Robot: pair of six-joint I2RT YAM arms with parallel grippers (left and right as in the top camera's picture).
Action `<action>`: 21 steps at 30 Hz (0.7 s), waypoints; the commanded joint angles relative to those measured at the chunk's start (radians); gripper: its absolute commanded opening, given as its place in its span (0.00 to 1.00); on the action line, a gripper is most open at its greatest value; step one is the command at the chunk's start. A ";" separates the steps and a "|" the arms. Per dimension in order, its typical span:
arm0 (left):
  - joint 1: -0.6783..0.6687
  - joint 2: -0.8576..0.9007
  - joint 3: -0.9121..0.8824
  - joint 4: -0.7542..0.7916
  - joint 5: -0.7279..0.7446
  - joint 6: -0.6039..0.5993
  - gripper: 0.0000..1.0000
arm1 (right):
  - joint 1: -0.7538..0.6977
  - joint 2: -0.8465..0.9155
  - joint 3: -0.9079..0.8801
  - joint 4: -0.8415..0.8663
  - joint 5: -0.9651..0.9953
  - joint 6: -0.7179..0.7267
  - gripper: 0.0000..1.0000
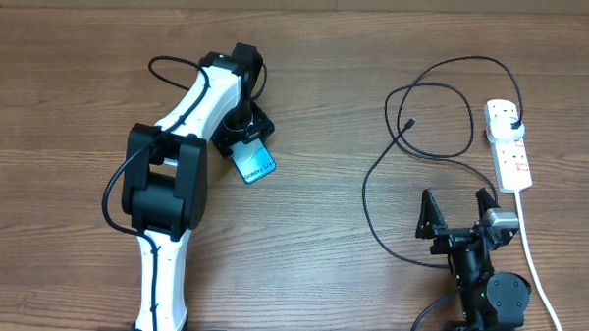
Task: Plug charger to phone and switch on socket
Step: 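Close the left gripper on the phone's short edge, then lift the phone with the left gripper and tilt it upright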
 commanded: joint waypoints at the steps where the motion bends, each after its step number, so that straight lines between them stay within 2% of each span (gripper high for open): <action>1: -0.001 0.020 0.089 -0.056 0.037 0.008 0.73 | 0.005 -0.002 -0.010 0.003 0.004 0.003 1.00; 9: -0.001 0.020 0.188 -0.164 0.183 0.105 0.70 | 0.005 -0.002 -0.010 0.003 0.004 0.002 1.00; 14: 0.002 0.020 0.213 -0.204 0.378 0.189 0.71 | 0.005 -0.002 -0.010 0.003 0.003 0.002 1.00; 17: 0.013 0.020 0.215 -0.240 0.542 0.245 0.70 | 0.005 -0.002 -0.010 0.003 0.003 0.002 1.00; 21: 0.024 0.020 0.215 -0.272 0.661 0.293 0.69 | 0.005 -0.002 -0.010 0.003 0.003 0.002 1.00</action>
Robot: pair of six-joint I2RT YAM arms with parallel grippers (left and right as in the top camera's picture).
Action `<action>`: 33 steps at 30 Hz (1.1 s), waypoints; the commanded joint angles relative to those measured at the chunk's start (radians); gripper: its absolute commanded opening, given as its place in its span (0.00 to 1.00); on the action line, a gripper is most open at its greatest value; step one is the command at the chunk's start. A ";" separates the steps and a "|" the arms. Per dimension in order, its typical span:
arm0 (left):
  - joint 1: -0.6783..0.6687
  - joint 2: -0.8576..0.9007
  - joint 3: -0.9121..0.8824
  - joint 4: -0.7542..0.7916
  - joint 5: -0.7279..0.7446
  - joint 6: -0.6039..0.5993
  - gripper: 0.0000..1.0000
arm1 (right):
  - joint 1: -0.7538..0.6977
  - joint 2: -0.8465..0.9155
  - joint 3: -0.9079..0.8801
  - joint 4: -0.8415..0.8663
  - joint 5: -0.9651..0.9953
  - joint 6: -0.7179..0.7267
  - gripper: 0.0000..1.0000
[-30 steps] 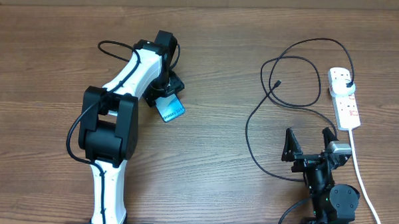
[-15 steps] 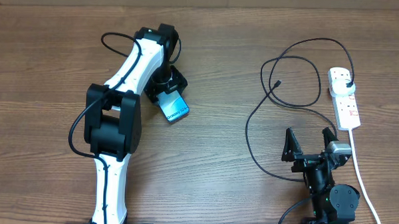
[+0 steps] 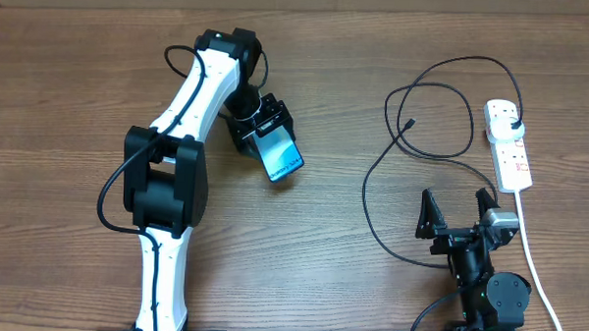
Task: Plug charger to phone and switch on socket
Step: 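Lift the phone with the left gripper and tilt it upright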
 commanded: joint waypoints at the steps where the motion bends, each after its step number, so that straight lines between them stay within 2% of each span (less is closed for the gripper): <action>1: 0.019 0.002 0.031 -0.021 0.235 0.094 0.69 | 0.005 -0.002 -0.010 0.003 0.004 0.003 1.00; 9: 0.024 0.002 0.031 -0.019 0.491 0.160 0.69 | 0.005 -0.002 -0.010 0.003 0.010 0.003 1.00; 12: 0.024 0.002 0.031 -0.016 0.520 0.160 0.69 | 0.005 -0.002 -0.010 0.006 -0.010 0.026 1.00; 15: 0.024 0.002 0.031 -0.016 0.521 0.160 0.69 | 0.005 -0.002 -0.010 0.023 -0.125 0.200 1.00; 18: 0.024 0.002 0.031 -0.016 0.528 0.160 0.69 | 0.005 -0.002 -0.010 0.033 -0.279 0.466 1.00; 21: 0.024 0.002 0.031 -0.016 0.529 0.160 0.69 | 0.005 -0.002 -0.010 0.036 -0.415 0.818 1.00; 23: 0.023 0.002 0.031 -0.016 0.530 0.160 0.68 | 0.005 -0.002 -0.010 0.035 -0.427 0.986 1.00; 24: 0.023 0.002 0.031 -0.016 0.530 0.160 0.69 | 0.005 -0.002 -0.010 0.035 -0.427 1.025 1.00; 30: 0.023 0.002 0.031 -0.015 0.530 0.160 0.68 | 0.004 -0.001 -0.010 0.039 -0.269 1.022 1.00; 33: 0.022 0.002 0.031 -0.006 0.529 0.160 0.68 | 0.004 0.000 -0.009 0.086 -0.274 0.886 1.00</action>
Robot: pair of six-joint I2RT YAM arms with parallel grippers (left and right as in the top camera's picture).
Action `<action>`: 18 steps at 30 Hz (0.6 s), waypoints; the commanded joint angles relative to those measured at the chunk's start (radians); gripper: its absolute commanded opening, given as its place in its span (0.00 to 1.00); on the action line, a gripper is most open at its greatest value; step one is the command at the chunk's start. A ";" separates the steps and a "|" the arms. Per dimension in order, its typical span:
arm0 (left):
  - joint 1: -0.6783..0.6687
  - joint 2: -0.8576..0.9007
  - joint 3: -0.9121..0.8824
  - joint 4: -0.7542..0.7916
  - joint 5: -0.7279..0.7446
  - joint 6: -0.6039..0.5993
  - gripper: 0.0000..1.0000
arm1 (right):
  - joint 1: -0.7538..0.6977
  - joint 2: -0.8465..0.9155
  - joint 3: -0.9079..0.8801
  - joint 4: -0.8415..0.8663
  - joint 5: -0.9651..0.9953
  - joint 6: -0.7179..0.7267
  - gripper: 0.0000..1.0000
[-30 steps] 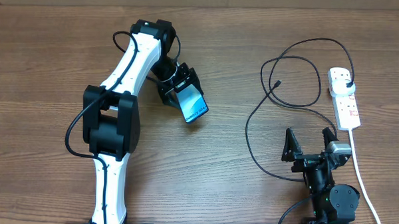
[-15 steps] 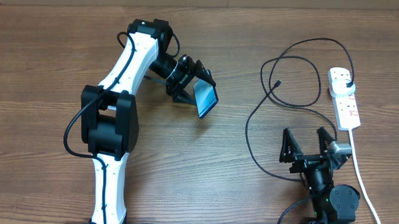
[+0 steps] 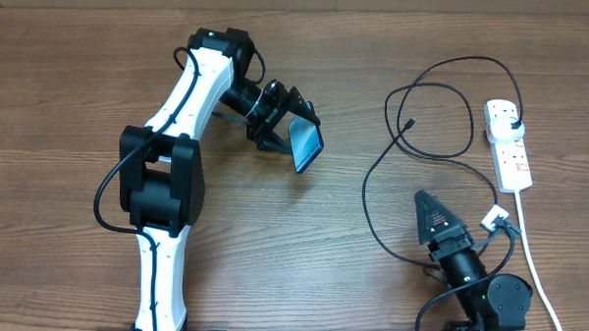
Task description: Plug charger to phone and switch on socket
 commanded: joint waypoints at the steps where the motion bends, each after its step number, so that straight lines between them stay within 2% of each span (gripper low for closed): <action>1: 0.002 0.002 0.031 0.013 0.052 0.024 0.68 | 0.004 0.000 -0.003 0.037 0.016 -0.109 1.00; 4: 0.002 0.002 0.031 0.015 0.053 0.023 0.68 | 0.004 0.014 0.045 -0.011 0.001 -0.156 0.99; 8: 0.002 0.002 0.031 0.023 0.053 0.023 0.68 | 0.005 0.092 0.176 -0.172 -0.003 -0.237 0.99; 12: 0.002 0.002 0.031 0.027 0.053 0.023 0.69 | 0.005 0.260 0.391 -0.351 -0.002 -0.335 0.99; 18: 0.002 0.002 0.031 0.027 0.053 0.023 0.68 | 0.058 0.529 0.663 -0.496 -0.013 -0.339 0.99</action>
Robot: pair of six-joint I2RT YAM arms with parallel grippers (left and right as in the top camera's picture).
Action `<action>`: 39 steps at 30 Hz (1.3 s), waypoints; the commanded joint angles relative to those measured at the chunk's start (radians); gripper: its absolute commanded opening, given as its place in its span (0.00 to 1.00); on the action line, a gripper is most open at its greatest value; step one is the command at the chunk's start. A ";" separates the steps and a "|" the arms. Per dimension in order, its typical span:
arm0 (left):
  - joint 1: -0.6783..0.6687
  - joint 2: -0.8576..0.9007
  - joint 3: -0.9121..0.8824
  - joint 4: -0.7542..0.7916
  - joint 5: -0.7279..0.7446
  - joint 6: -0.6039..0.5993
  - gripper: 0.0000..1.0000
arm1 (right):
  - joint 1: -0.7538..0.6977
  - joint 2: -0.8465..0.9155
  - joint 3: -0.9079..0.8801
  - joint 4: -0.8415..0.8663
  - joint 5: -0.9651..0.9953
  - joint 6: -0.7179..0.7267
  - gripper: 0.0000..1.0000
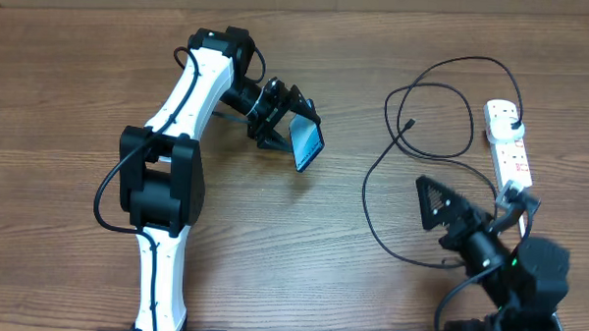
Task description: Plug charger to phone and switch on socket
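My left gripper is shut on the phone, a dark slab with a blue screen held tilted on edge above the table's middle. The black charger cable loops over the right half of the table, its free plug end lying loose inside the loop. Its other end is plugged into the white socket strip at the right edge. My right gripper stands open low at the right, near the cable's lower bend and just left of the strip's near end.
The strip's white lead runs down the right side toward the front edge, beside my right arm's base. The left arm stretches across the table's left half.
My right arm has risen and turned toward the socket strip, its open gripper now higher and further right. The left gripper and phone have hardly moved.
At first my left gripper held the phone low at the table's left-centre. It then stood further right with the phone, and after that further right again with the phone tipped on edge. The right arm stayed parked, then tilted, and now reaches up-right.
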 commanded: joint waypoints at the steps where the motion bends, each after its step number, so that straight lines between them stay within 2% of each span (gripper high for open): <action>1: 0.002 0.002 0.031 0.000 0.051 0.023 0.68 | 0.072 0.164 0.158 -0.047 -0.011 -0.044 0.99; 4: 0.002 0.002 0.031 0.000 0.051 0.023 0.68 | 0.179 0.286 0.245 -0.053 -0.004 -0.044 0.99; 7: 0.002 0.002 0.031 0.000 0.051 0.023 0.68 | 0.349 0.431 0.307 -0.057 0.119 -0.043 0.99; 12: 0.002 0.002 0.031 0.007 0.051 0.023 0.68 | 0.512 0.616 0.311 0.017 0.240 -0.039 1.00; 16: 0.003 0.002 0.031 0.023 0.051 0.023 0.68 | 0.537 0.769 0.311 0.113 0.204 -0.037 1.00; 22: 0.003 0.002 0.031 0.029 0.051 0.023 0.69 | 0.537 0.877 0.311 0.218 0.239 -0.036 1.00; 28: 0.003 0.002 0.031 0.030 0.051 0.023 0.69 | 0.607 0.938 0.311 0.286 0.452 -0.036 0.99; 33: 0.003 0.002 0.031 0.032 0.051 0.022 0.69 | 0.676 0.983 0.311 0.360 0.552 -0.036 1.00; 36: 0.003 0.002 0.031 0.030 0.051 0.022 0.69 | 0.698 1.023 0.311 0.414 0.626 -0.036 0.97; 39: 0.002 0.002 0.031 0.029 0.051 0.022 0.69 | 0.698 1.053 0.311 0.471 0.630 -0.036 0.87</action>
